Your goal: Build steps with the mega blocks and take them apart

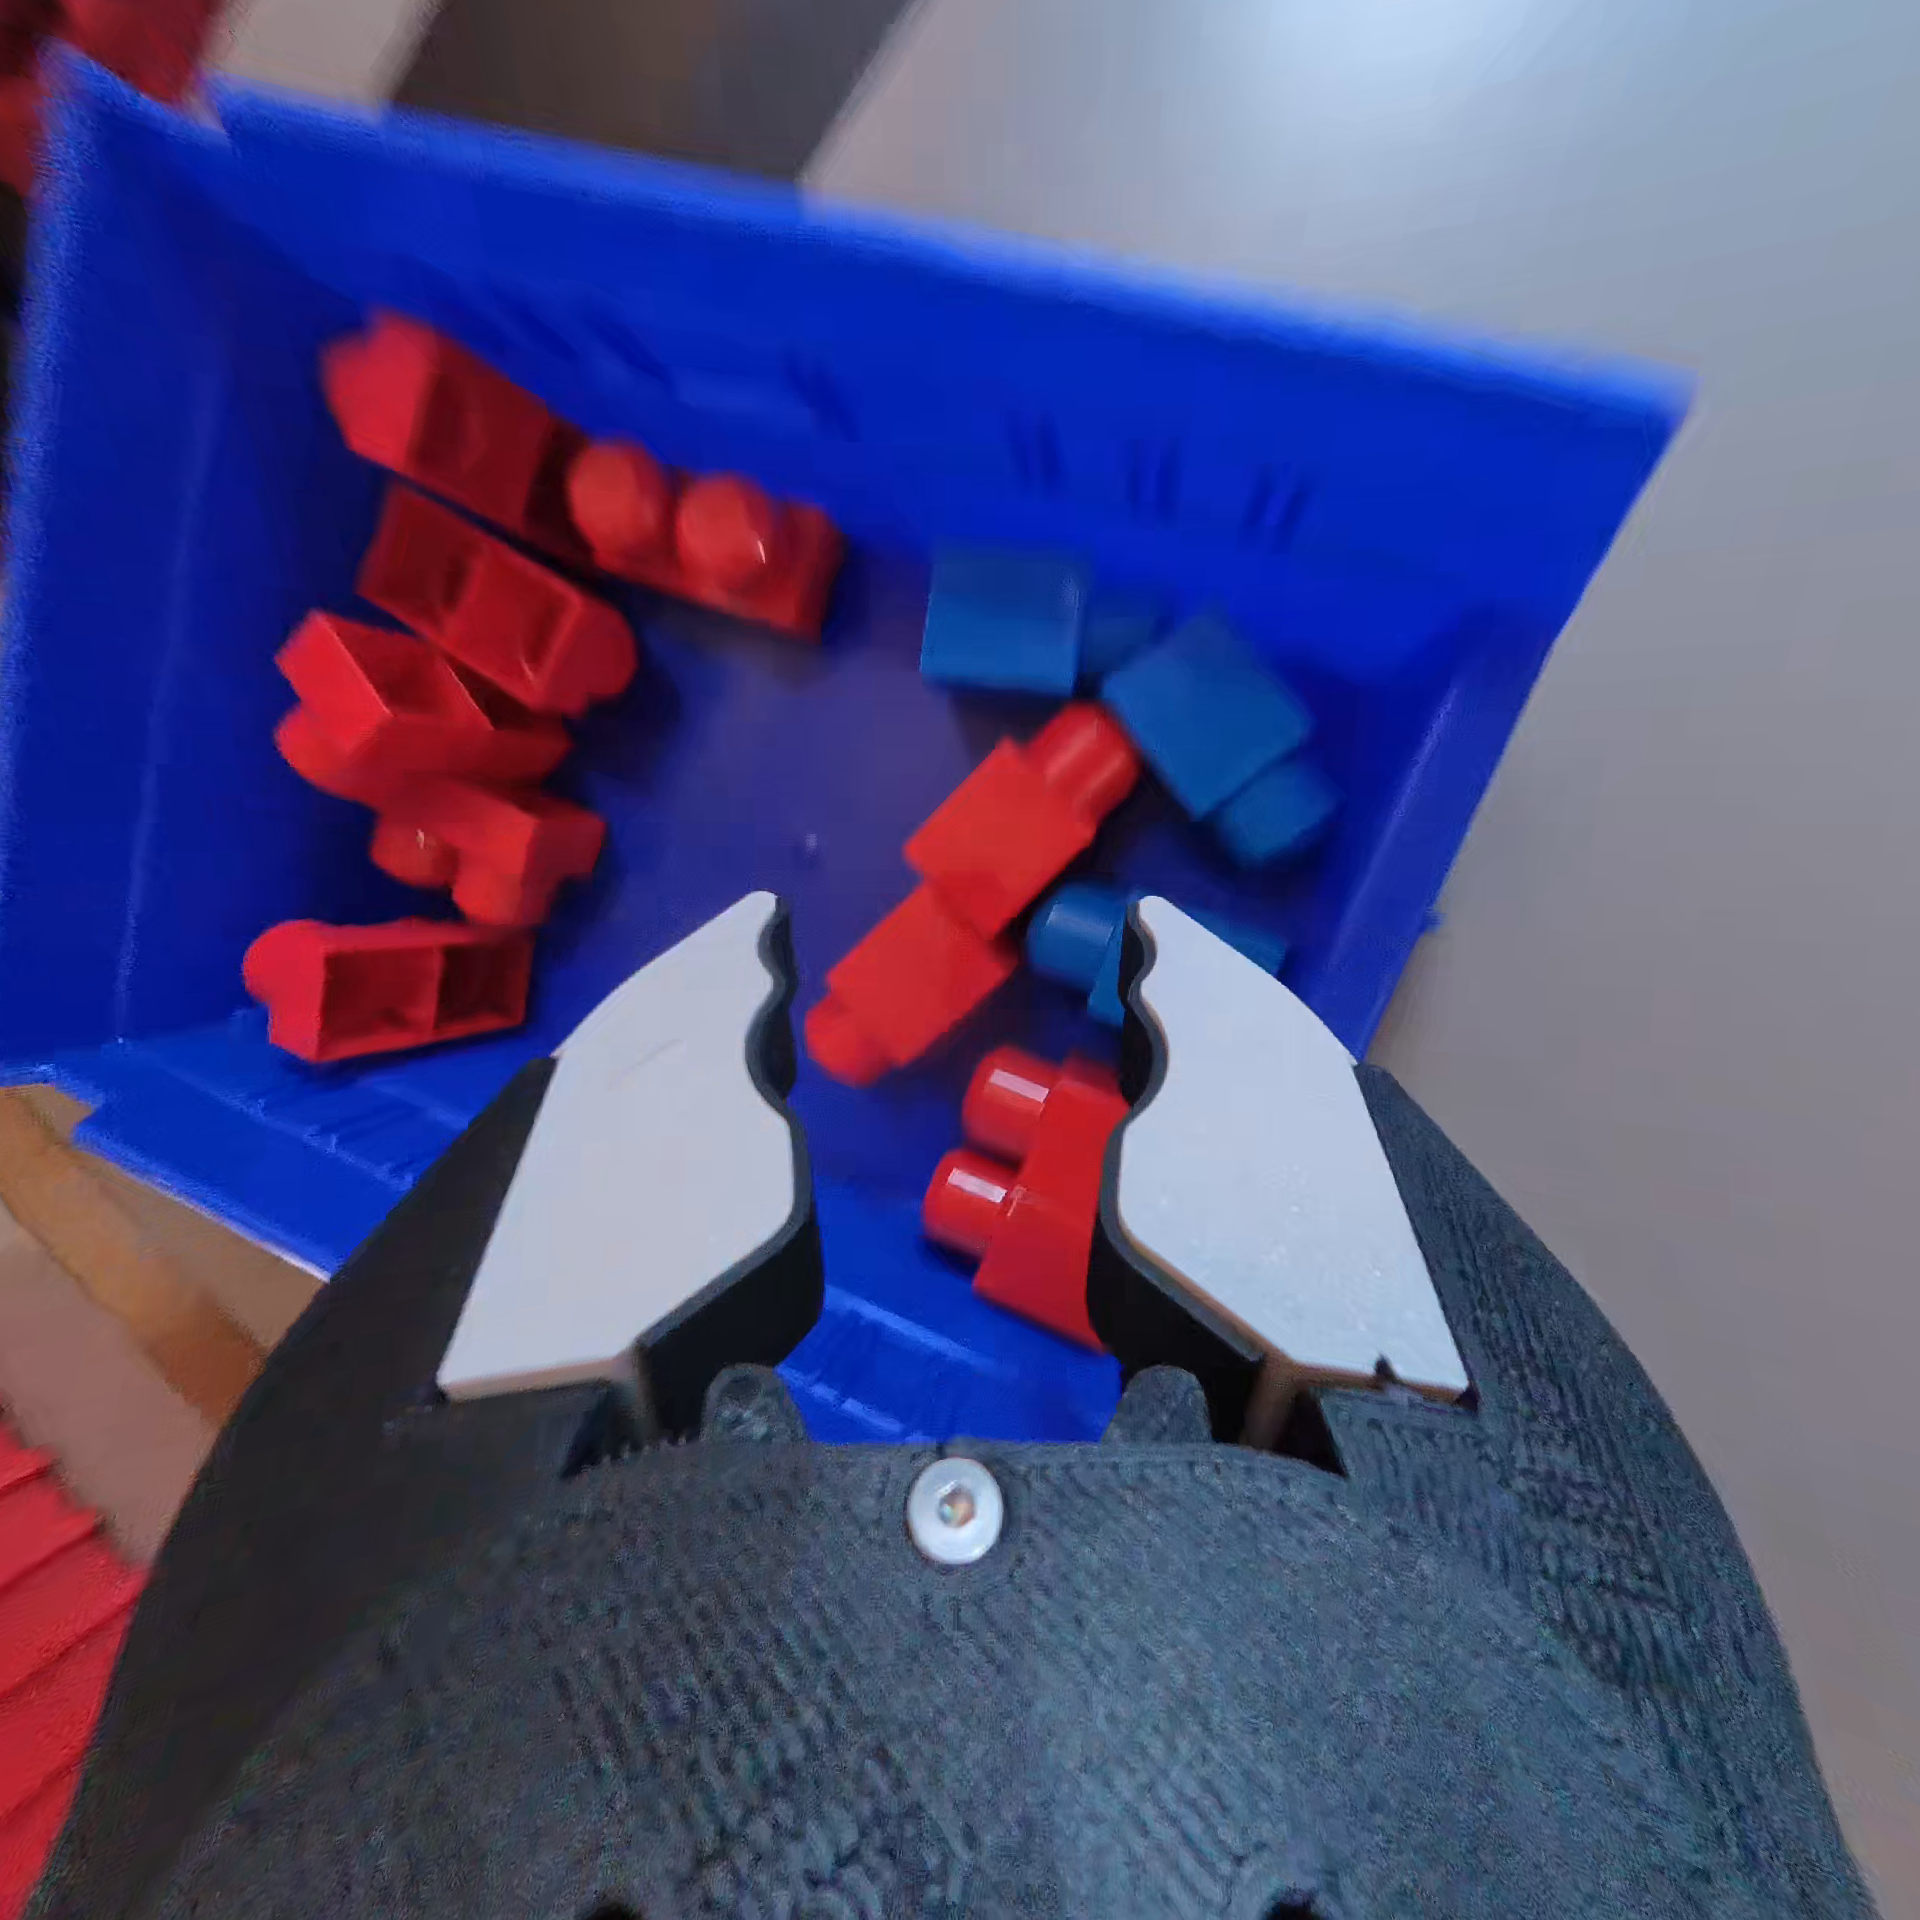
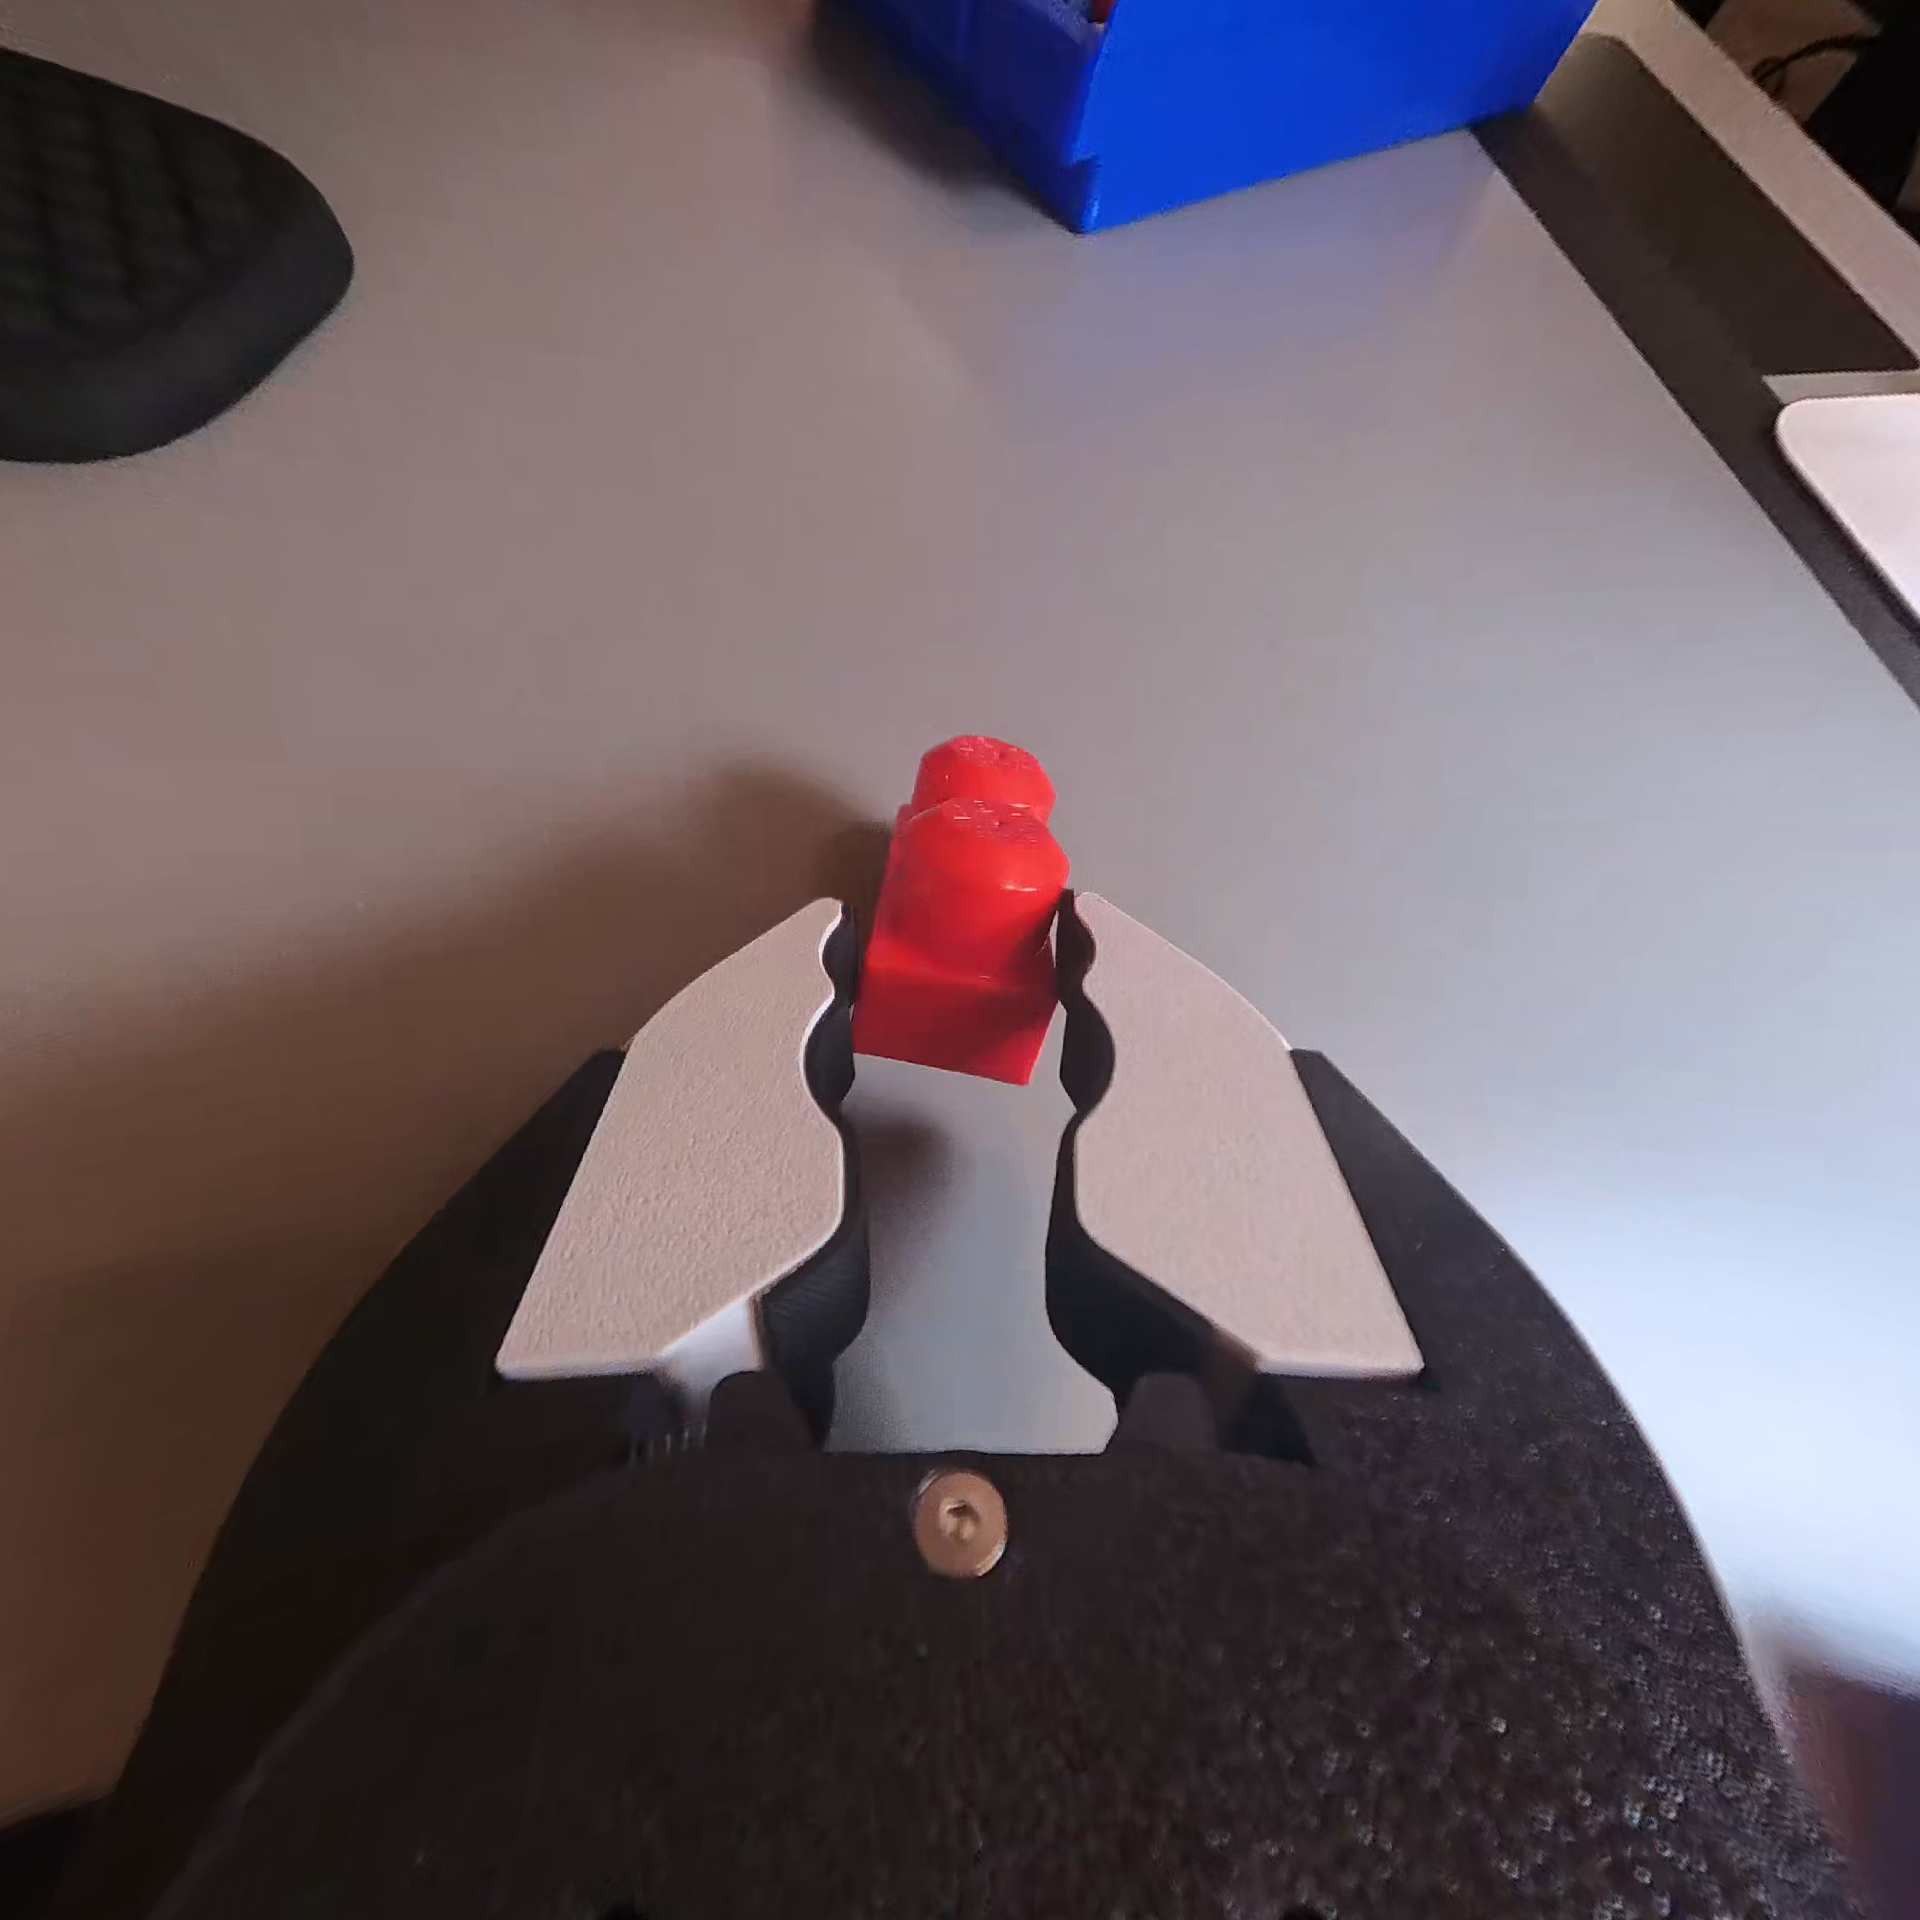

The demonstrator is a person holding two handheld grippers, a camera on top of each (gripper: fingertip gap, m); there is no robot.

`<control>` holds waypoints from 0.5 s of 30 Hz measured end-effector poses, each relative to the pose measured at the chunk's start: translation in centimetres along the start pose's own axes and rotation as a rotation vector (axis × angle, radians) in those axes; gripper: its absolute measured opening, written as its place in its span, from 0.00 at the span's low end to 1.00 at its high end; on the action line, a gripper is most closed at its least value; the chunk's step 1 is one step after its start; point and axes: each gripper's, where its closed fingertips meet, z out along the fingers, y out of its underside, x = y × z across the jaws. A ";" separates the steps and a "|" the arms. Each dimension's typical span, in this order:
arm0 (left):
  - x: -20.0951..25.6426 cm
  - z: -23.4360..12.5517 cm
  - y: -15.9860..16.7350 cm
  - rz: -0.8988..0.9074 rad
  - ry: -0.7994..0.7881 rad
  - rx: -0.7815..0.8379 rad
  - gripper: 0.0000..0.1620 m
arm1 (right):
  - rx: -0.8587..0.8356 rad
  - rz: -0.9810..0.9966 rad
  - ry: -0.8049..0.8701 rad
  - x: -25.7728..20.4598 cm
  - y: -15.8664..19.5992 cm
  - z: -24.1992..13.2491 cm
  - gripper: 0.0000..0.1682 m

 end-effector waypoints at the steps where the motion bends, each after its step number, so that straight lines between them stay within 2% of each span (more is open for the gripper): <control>1: -0.2 0.7 1.3 0.035 0.015 -0.090 0.40 | -0.012 0.000 -0.007 0.0 0.3 0.0 0.22; 4: -1.0 2.6 4.3 0.090 0.044 -0.299 0.41 | -0.072 -0.030 -0.008 0.0 1.5 0.1 0.21; 6: -1.4 3.5 5.4 0.141 0.047 -0.380 0.41 | -0.111 -0.061 -0.009 -0.2 2.2 0.2 0.21; 11: -1.3 5.7 6.4 0.217 0.053 -0.448 0.35 | -0.151 -0.096 0.006 -0.2 2.9 0.5 0.21; 15: -1.9 5.9 6.5 0.275 0.000 -0.441 0.29 | -0.132 -0.080 0.017 0.1 2.7 0.2 0.22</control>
